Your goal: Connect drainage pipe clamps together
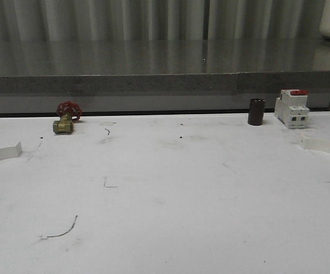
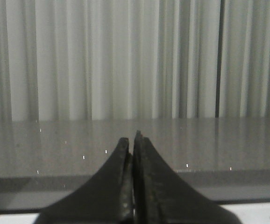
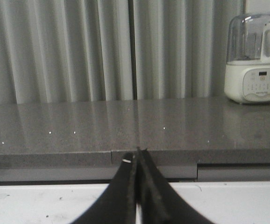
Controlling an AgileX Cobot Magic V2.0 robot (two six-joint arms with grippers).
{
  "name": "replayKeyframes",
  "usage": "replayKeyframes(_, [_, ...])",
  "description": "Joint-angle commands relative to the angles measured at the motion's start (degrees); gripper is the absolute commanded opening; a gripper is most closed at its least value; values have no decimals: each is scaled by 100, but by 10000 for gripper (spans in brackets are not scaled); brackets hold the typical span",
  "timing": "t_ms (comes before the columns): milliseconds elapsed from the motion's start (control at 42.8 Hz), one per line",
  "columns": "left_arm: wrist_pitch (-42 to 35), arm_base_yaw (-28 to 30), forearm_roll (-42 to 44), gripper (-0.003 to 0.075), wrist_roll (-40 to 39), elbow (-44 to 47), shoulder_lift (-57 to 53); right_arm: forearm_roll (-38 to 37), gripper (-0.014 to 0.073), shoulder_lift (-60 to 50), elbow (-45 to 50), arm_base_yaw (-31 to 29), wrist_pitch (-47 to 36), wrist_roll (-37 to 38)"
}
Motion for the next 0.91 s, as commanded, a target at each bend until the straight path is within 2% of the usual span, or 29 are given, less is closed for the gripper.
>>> replayKeyframes(0, [126, -35, 153, -20, -46, -942, 441, -160, -67, 482, -908, -23, 194, -24])
replayKeyframes(187, [1274, -35, 153, -20, -33, -2141, 1506, -274, -67, 1453, -1974, -23, 1121, -24])
replayKeyframes(327, [1872, -35, 153, -20, 5, -2516, 2240, -274, -67, 2065, -2309, -23, 1725, -24])
replayKeyframes(514, [2177, -35, 153, -20, 5, -2469, 2968, -274, -67, 2767, -2302, -23, 2388, -24])
replayKeyframes(888, [2218, -35, 24, -20, 5, -2454, 3926, -274, -63, 3536, -2302, -23, 2474, -24])
